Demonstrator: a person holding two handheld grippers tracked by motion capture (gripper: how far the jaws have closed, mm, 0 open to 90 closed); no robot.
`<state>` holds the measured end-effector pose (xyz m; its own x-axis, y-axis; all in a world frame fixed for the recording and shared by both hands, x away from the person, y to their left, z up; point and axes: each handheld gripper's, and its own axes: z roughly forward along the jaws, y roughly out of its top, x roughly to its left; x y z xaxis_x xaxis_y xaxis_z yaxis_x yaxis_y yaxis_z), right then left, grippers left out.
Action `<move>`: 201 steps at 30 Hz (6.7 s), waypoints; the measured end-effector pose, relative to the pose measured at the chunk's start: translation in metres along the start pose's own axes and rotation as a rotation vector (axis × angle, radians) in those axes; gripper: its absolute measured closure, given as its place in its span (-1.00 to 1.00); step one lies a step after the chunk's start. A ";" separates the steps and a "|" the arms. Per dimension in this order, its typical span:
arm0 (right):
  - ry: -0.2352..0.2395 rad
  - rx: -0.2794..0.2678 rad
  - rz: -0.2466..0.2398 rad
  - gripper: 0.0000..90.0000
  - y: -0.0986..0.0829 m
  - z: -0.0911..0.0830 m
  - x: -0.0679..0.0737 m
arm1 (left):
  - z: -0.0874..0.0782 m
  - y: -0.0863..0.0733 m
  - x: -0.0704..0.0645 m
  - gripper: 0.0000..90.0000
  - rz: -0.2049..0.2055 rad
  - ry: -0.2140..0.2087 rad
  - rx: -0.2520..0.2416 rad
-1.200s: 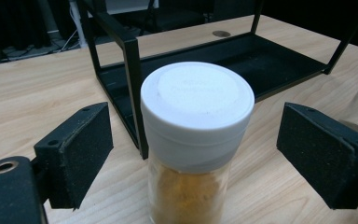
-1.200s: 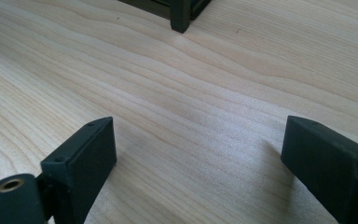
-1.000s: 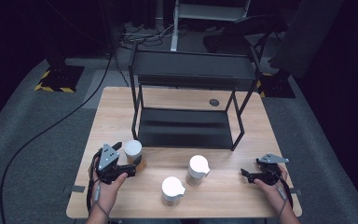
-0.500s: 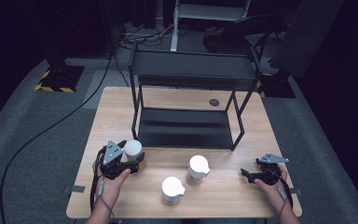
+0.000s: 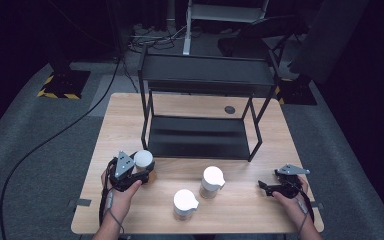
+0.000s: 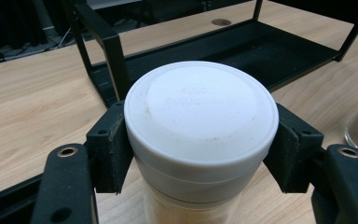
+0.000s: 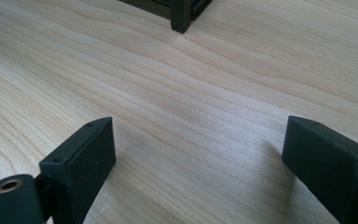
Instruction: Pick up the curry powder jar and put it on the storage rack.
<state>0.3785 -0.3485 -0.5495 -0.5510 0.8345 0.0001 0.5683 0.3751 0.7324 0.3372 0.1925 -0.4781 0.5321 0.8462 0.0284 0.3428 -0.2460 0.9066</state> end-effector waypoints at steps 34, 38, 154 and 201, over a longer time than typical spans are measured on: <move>0.000 -0.001 0.001 -0.79 0.000 0.000 0.000 | 0.017 0.051 0.000 -0.27 -0.008 -0.057 -0.020; 0.000 0.000 0.000 -0.80 0.000 0.001 0.000 | 0.021 0.057 -0.001 -0.27 -0.008 -0.069 -0.024; 0.004 0.003 -0.003 -0.82 0.002 0.002 -0.001 | 0.128 0.096 0.011 -0.63 -0.007 -0.083 0.029; 0.011 0.002 -0.010 -0.82 0.001 0.002 -0.001 | 0.008 0.081 0.016 -0.63 0.025 -0.077 -0.067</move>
<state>0.3813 -0.3484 -0.5497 -0.5633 0.8263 -0.0001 0.5641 0.3846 0.7307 0.3792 0.1826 -0.4077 0.5990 0.8005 0.0216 0.2774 -0.2327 0.9322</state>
